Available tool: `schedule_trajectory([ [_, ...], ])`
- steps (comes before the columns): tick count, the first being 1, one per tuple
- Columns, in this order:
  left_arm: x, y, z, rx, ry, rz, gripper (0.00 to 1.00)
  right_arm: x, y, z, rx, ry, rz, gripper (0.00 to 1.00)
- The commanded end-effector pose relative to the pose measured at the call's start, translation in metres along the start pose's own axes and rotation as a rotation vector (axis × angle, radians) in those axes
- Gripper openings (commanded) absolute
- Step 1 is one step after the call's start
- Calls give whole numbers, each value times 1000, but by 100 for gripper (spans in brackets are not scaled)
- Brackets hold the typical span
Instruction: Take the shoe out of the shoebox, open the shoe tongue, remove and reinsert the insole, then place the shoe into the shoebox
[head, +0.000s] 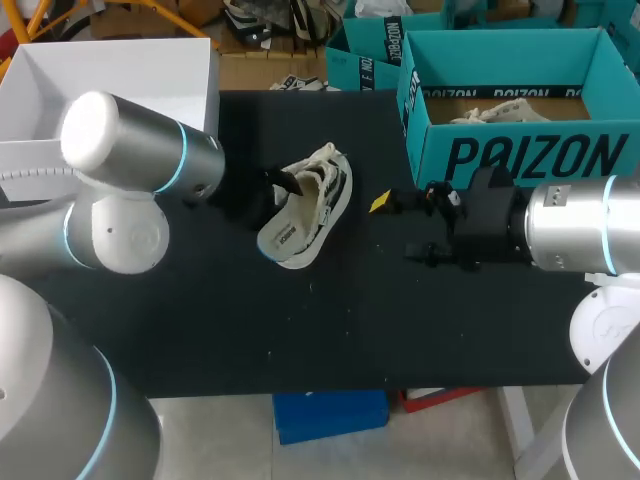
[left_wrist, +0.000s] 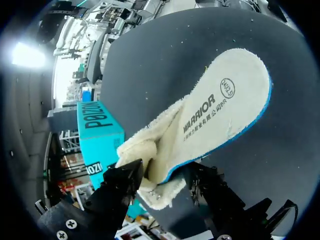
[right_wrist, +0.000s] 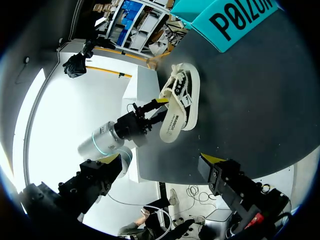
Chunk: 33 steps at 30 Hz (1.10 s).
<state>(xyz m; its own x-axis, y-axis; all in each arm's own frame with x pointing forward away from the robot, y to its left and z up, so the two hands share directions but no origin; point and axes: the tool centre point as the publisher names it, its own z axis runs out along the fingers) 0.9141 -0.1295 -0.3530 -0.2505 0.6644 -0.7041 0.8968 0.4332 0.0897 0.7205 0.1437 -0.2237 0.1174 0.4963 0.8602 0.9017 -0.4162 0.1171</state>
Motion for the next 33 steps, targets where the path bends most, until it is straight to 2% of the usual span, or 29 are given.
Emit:
schedule_trajectory([
  [1, 5, -8, -17, 36, -29, 5, 47, 0, 0, 0, 1, -1, 0, 100],
  [3, 5, -13, -19, 50, -32, 15, 39, 0, 0, 0, 1, -1, 0, 100],
  [10, 13, -23, -12, 117, -10, 33, 25, 0, 0, 0, 1, -1, 0, 100],
  [11, 14, -23, -11, 120, -4, 36, 19, 0, 0, 0, 1, -1, 0, 100],
  [13, 17, -24, -10, 131, 4, 36, 0, 0, 0, 0, 1, -1, 0, 100],
  [20, 20, -23, -7, 138, 12, 42, 0, 0, 0, 0, 1, -1, 0, 100],
  [33, 14, -16, 5, 102, 16, 60, 0, 0, 0, 0, 1, -1, 0, 100],
])
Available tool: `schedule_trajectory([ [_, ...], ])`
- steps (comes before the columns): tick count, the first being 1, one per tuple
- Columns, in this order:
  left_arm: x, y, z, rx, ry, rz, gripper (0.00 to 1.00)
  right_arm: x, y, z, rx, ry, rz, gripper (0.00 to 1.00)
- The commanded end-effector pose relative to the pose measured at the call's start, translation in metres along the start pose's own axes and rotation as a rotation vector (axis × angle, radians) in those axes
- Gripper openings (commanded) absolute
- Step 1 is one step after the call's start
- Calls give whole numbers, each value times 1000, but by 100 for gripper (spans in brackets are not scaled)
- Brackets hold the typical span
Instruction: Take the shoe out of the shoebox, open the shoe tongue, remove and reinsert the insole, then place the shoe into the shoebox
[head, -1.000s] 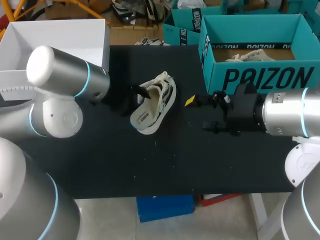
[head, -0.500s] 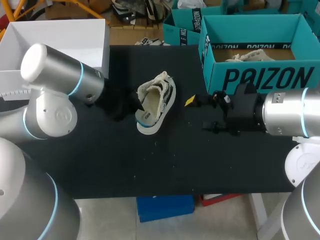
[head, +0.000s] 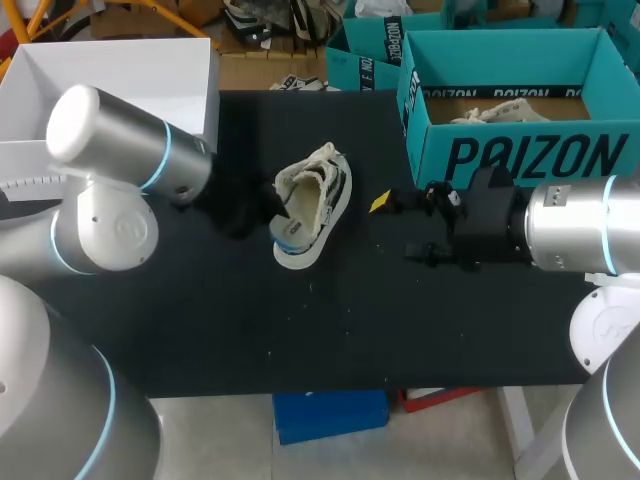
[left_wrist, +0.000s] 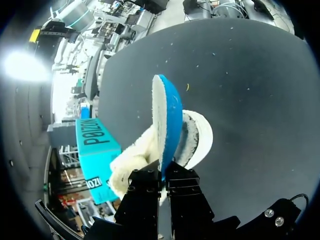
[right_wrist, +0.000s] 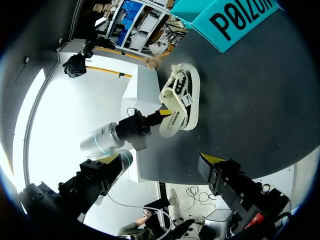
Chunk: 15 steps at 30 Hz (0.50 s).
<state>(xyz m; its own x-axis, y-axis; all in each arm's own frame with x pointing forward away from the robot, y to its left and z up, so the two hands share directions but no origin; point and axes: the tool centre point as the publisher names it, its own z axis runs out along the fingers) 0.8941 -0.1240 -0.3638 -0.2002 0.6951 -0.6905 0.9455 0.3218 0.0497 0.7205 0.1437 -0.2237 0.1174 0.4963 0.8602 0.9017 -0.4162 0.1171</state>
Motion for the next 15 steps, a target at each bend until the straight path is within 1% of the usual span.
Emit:
schedule_trajectory([
  [1, -3, 2, 9, -14, 2, 1, 0, 0, 0, 0, 1, -1, 0, 100],
  [5, -5, 3, 13, -23, 5, 6, 0, 0, 0, 0, 1, -1, 0, 100],
  [15, -8, 15, 21, -61, 9, 9, 0, 0, 0, 0, 1, -1, 0, 100],
])
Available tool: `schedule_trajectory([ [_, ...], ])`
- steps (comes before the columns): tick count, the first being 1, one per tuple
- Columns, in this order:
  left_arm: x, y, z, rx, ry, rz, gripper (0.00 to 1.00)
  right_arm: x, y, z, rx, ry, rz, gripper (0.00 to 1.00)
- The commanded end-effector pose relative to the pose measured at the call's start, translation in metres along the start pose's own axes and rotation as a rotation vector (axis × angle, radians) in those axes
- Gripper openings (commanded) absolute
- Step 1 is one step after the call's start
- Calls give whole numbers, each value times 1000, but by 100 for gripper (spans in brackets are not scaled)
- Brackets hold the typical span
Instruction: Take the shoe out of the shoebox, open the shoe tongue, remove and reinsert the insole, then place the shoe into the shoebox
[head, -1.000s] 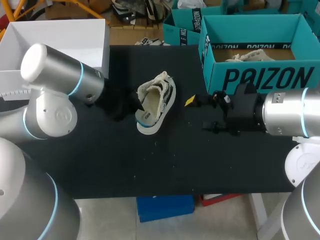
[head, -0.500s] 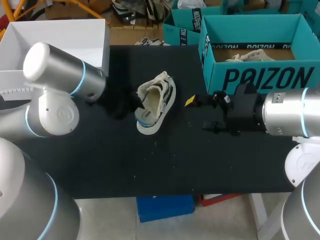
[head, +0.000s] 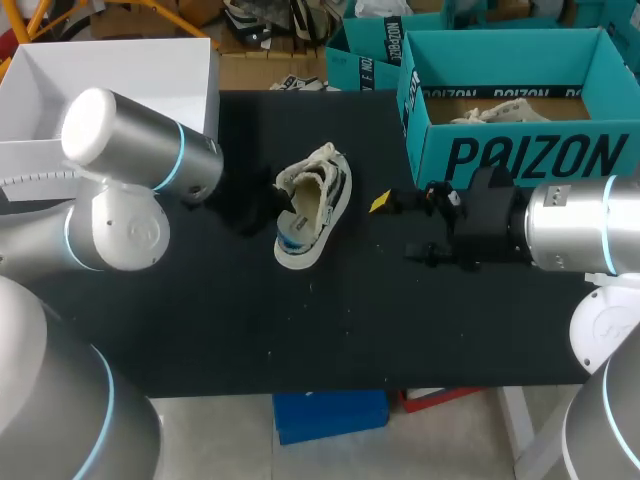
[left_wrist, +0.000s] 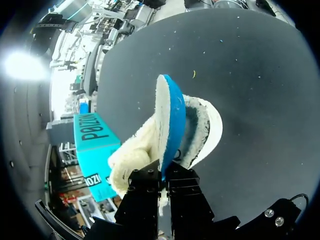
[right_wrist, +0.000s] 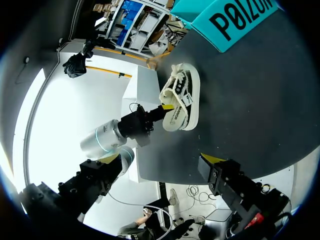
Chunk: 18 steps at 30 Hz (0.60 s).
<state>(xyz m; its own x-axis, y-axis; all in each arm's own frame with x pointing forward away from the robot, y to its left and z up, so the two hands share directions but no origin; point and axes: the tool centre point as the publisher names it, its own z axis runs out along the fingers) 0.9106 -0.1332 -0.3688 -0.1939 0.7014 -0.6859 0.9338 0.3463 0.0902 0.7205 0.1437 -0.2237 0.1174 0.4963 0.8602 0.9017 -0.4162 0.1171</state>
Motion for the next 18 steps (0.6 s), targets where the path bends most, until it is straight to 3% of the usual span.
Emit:
schedule_trajectory([
  [1, -2, 5, 8, -15, 4, -1, 0, 0, 0, 0, 1, -1, 0, 100],
  [11, 1, 11, 19, -24, 19, -23, 0, 0, 0, 0, 1, -1, 0, 100],
  [16, 2, 6, 11, -15, 10, -32, 0, 0, 0, 0, 1, -1, 0, 100],
  [17, 1, 5, 8, -10, 0, -38, 1, 0, 0, 0, 1, -1, 0, 100],
  [18, 1, 4, 6, -9, -4, -41, 11, 0, 0, 0, 1, -1, 0, 100],
])
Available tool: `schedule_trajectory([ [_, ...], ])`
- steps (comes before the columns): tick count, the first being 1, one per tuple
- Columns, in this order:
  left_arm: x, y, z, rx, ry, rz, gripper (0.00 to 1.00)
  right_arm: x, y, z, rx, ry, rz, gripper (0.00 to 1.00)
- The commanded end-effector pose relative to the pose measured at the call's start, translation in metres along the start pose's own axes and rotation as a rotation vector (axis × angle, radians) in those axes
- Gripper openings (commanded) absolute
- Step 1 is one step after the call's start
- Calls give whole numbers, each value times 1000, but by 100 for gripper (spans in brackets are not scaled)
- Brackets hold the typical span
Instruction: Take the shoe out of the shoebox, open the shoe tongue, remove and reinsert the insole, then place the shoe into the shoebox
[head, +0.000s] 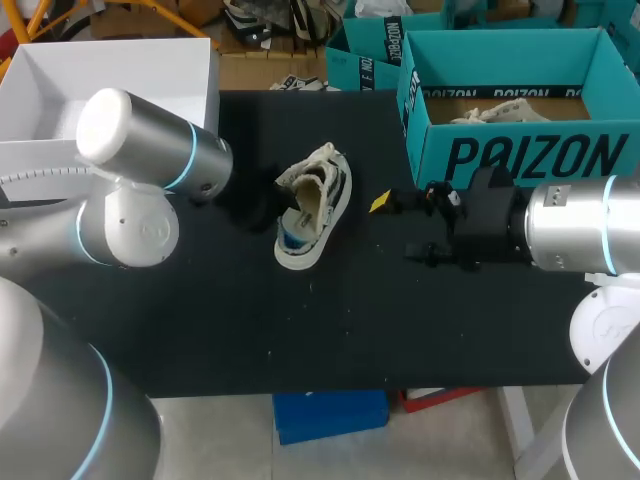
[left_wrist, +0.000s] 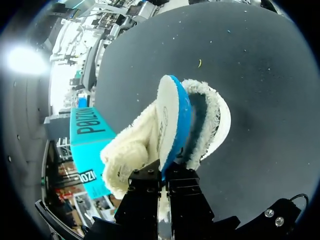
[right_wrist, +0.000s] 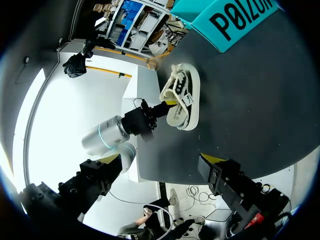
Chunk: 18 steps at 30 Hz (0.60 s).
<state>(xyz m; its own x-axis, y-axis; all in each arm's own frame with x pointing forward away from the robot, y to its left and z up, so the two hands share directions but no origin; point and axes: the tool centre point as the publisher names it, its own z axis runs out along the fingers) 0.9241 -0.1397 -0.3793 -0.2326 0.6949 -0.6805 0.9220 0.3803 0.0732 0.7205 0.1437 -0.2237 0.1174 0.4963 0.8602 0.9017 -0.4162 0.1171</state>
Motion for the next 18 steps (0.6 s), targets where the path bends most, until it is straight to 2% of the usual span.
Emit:
schedule_trajectory([
  [1, 1, -7, -13, 6, -18, -2, 18, 0, 0, 0, 1, -1, 0, 100],
  [3, 0, -10, -21, 10, -29, 2, 29, 0, 0, 0, 1, -1, 0, 100],
  [7, 0, -20, -35, 21, -42, 8, 40, 0, 0, 0, 1, -1, 0, 100],
  [13, 2, -28, -41, 31, -51, 13, 39, 0, 0, 0, 1, -1, 0, 100],
  [18, 3, -33, -38, 45, -47, 13, 33, 0, 0, 0, 1, -1, 0, 100],
])
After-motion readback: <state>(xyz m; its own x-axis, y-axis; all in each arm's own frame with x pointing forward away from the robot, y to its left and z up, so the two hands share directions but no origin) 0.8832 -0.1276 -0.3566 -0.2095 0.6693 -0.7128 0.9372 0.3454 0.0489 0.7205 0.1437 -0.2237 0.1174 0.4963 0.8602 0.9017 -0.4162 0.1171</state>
